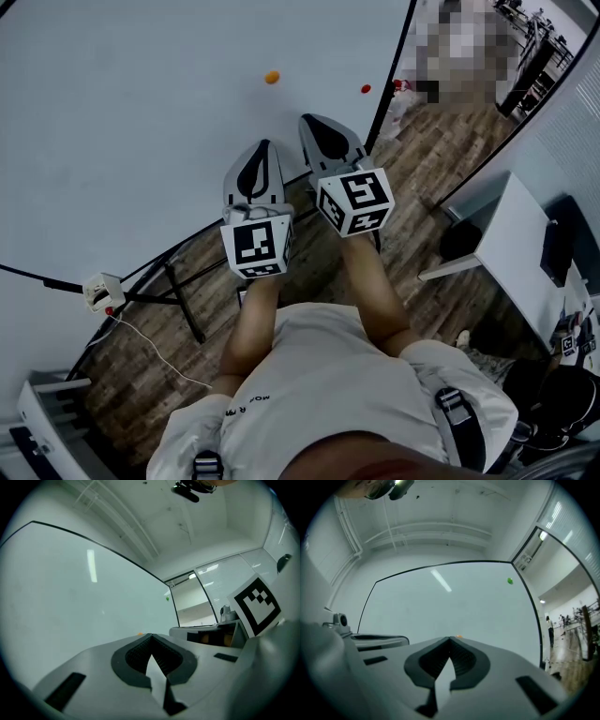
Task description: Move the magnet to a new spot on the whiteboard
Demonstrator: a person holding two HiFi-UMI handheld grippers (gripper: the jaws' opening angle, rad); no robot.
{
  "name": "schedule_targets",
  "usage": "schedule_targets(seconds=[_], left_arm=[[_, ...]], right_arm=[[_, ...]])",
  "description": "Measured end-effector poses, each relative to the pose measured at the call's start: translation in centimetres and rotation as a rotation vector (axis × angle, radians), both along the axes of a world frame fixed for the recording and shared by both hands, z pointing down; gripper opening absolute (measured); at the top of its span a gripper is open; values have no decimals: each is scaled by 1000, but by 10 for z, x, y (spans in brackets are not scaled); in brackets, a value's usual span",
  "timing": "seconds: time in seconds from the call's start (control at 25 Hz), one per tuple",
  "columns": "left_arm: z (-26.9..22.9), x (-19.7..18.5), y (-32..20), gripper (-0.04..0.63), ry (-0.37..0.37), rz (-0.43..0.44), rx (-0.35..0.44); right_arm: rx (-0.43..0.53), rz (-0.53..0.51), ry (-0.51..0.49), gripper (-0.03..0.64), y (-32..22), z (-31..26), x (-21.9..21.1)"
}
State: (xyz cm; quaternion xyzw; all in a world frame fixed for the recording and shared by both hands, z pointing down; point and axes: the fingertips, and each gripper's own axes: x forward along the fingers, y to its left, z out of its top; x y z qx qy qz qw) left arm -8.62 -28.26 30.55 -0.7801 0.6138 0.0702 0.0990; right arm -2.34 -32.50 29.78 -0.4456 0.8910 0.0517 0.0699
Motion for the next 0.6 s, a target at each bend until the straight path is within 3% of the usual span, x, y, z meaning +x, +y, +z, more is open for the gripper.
schedule_targets(seconds=[0.6], left_arm=[[-9, 0, 6, 3, -8, -6, 23]], right_arm=[[29, -7, 32, 12, 20, -1, -1]])
